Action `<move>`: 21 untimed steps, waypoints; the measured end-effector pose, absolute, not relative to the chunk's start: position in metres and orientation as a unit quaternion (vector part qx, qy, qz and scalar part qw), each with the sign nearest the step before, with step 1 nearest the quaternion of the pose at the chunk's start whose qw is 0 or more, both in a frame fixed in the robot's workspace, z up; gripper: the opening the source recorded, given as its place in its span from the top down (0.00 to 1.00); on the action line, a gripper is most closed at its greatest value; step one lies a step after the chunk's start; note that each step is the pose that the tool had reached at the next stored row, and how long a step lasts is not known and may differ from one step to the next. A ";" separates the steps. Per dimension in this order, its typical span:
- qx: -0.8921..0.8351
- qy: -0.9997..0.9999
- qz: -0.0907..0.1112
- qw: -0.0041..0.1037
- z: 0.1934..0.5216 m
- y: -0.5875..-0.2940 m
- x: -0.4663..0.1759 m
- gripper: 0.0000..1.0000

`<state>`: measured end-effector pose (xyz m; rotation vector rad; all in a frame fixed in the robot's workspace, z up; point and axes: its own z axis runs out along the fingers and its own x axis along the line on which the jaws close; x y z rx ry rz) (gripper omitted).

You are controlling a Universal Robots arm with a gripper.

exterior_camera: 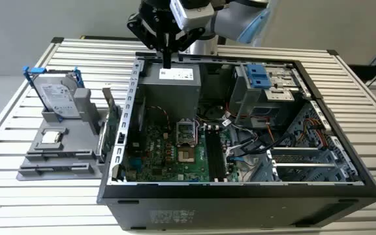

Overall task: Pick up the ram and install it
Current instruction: 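Reach for the ram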

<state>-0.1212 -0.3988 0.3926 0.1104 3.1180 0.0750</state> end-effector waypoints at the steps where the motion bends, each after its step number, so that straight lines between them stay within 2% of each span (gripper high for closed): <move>1: 0.035 0.999 0.024 0.010 0.393 -0.399 -0.121 1.00; 21: 0.035 0.999 0.024 0.010 0.393 -0.399 -0.131 1.00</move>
